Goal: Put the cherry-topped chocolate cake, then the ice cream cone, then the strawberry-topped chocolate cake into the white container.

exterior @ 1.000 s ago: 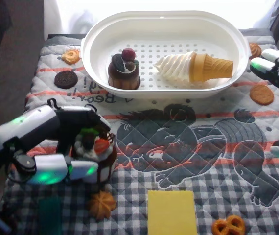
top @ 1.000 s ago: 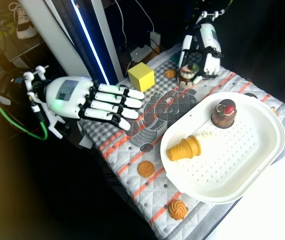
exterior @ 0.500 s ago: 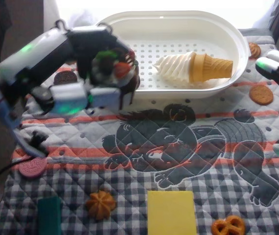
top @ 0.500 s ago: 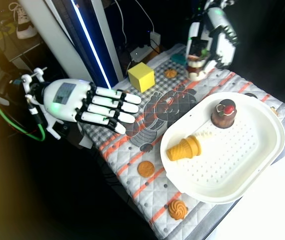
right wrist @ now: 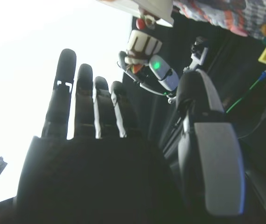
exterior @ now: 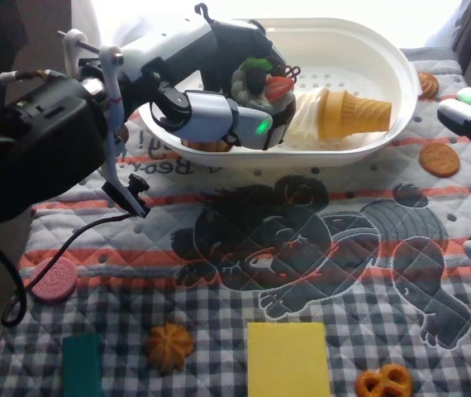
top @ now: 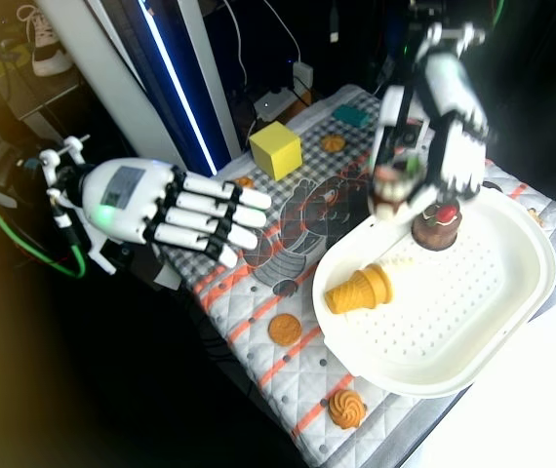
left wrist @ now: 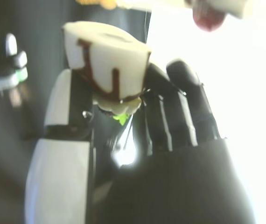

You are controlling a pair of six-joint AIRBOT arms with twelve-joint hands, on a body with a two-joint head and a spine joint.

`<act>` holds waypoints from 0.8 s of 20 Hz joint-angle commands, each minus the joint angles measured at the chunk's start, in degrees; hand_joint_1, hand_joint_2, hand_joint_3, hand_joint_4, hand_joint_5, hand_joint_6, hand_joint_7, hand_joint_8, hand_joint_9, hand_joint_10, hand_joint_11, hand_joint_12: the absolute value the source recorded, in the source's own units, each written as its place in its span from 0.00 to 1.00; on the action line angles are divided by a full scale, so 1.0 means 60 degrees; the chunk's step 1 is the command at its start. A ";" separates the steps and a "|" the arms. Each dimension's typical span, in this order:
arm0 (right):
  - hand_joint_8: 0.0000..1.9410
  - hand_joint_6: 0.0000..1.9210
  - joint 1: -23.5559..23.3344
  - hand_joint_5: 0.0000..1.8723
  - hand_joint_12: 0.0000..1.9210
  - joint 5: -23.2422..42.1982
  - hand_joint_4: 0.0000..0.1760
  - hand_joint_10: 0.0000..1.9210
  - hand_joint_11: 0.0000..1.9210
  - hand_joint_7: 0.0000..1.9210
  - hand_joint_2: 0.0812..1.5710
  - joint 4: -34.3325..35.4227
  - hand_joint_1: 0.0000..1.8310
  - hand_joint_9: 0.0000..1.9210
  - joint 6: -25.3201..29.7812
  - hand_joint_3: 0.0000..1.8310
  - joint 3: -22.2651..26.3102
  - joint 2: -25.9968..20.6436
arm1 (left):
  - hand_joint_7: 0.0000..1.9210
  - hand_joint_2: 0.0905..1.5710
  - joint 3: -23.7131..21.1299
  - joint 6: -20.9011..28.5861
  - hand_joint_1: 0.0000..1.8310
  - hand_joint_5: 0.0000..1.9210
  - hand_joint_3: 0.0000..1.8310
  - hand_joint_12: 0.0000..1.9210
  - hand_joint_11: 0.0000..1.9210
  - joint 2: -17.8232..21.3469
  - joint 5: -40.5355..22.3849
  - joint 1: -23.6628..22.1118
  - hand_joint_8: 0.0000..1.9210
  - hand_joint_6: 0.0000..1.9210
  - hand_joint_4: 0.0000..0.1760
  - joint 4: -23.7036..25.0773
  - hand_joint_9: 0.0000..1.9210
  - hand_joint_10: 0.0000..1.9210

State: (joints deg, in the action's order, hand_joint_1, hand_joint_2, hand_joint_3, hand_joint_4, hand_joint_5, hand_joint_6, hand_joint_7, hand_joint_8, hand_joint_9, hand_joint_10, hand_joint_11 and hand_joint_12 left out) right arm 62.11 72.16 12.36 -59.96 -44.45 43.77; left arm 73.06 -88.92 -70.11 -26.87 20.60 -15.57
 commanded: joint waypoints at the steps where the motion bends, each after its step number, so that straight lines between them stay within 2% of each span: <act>1: 0.00 0.00 -0.0046 0.00 0.62 0.1183 0.00 0.17 0.00 0.00 0.77 -0.0071 0.28 0.00 0.0079 0.00 -0.0023 0.0001 | 0.33 0.82 0.0069 -0.0087 0.61 0.34 0.00 1.00 0.04 -0.0007 -0.1008 -0.0181 0.84 0.73 0.00 -0.0102 0.14 0.81; 2: 0.00 0.00 -0.0046 0.00 0.62 0.1183 0.00 0.16 0.00 0.00 0.78 -0.0071 0.29 0.00 0.0087 0.00 -0.0024 0.0006 | 0.32 0.83 0.0132 -0.0226 0.60 0.32 0.00 1.00 0.10 -0.0062 -0.0940 -0.0181 0.85 0.76 0.00 -0.0234 0.15 0.81; 3: 0.00 0.00 -0.0046 0.00 0.64 0.1183 0.00 0.20 0.00 0.00 0.77 -0.0071 0.27 0.00 0.0091 0.00 -0.0023 0.0006 | 0.15 0.75 0.0181 -0.0230 0.59 0.17 0.00 1.00 0.03 -0.0091 -0.0902 -0.0166 0.62 0.55 0.08 -0.0294 0.09 0.76; 4: 0.00 0.00 -0.0045 0.00 0.64 0.1183 0.00 0.21 0.00 0.00 0.77 -0.0070 0.28 0.00 0.0112 0.00 -0.0021 0.0006 | 0.03 0.71 0.0221 -0.0230 0.55 0.10 0.00 1.00 0.00 -0.0116 -0.0860 -0.0153 0.41 0.42 0.44 -0.0349 0.02 0.53; 5: 0.00 0.00 -0.0045 0.00 0.63 0.1183 0.00 0.20 0.00 0.00 0.77 -0.0069 0.28 0.00 0.0125 0.00 -0.0022 0.0010 | 0.01 0.69 0.0241 -0.0230 0.53 0.05 0.00 1.00 0.00 -0.0128 -0.0850 -0.0132 0.26 0.35 0.45 -0.0376 0.00 0.37; 6: 0.00 0.00 -0.0044 0.00 0.63 0.1184 0.00 0.20 0.00 0.00 0.77 -0.0068 0.29 0.00 0.0125 0.00 -0.0023 0.0022 | 0.00 0.69 0.0247 -0.0230 0.48 0.01 0.00 1.00 0.00 -0.0128 -0.0844 -0.0112 0.05 0.23 0.63 -0.0397 0.00 0.07; 7: 0.00 0.00 -0.0037 0.00 0.64 0.1184 0.00 0.19 0.00 0.00 0.77 -0.0067 0.29 0.00 0.0127 0.00 -0.0023 0.0026 | 0.00 0.68 0.0248 -0.0230 0.48 0.00 0.00 1.00 0.00 -0.0129 -0.0844 -0.0102 0.01 0.15 0.78 -0.0398 0.00 0.01; 8: 0.00 0.00 -0.0033 0.00 0.66 0.1184 0.00 0.18 0.00 0.00 0.77 -0.0065 0.29 0.00 0.0140 0.00 -0.0023 0.0025 | 0.00 0.66 0.0248 -0.0234 0.45 0.00 0.00 1.00 0.00 -0.0130 -0.0848 -0.0097 0.00 0.05 0.96 -0.0398 0.00 0.00; 9: 0.00 0.00 -0.0028 0.00 0.67 0.1184 0.00 0.18 0.00 0.00 0.78 -0.0064 0.28 0.00 0.0147 0.00 -0.0023 0.0025 | 0.00 0.65 0.0241 -0.0240 0.43 0.00 0.00 1.00 0.00 -0.0124 -0.0886 -0.0080 0.00 0.01 0.99 -0.0402 0.00 0.00; 12: 0.00 0.00 -0.0013 0.00 0.64 0.1186 0.00 0.18 0.00 0.00 0.77 -0.0059 0.29 0.00 0.0172 0.00 -0.0021 0.0025 | 0.00 0.63 0.0025 -0.0240 0.41 0.00 0.00 1.00 0.00 0.0066 -0.1198 0.0010 0.00 0.00 1.00 -0.0419 0.00 0.00; 16: 0.00 0.00 -0.0013 0.00 0.64 0.1213 0.00 0.18 0.00 0.00 0.77 -0.0066 0.30 0.00 0.0214 0.00 0.0001 0.0011 | 0.00 0.62 -0.0839 -0.0240 0.38 0.00 0.00 1.00 0.00 0.0865 -0.2342 0.0356 0.00 0.00 1.00 -0.0295 0.00 0.00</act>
State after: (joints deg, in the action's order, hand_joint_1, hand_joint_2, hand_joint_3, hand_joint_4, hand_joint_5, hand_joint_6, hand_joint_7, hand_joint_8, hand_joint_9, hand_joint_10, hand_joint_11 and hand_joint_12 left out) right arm 62.13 72.25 12.27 -58.92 -44.38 43.83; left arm 67.16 -90.61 -64.77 -32.49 23.49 -17.87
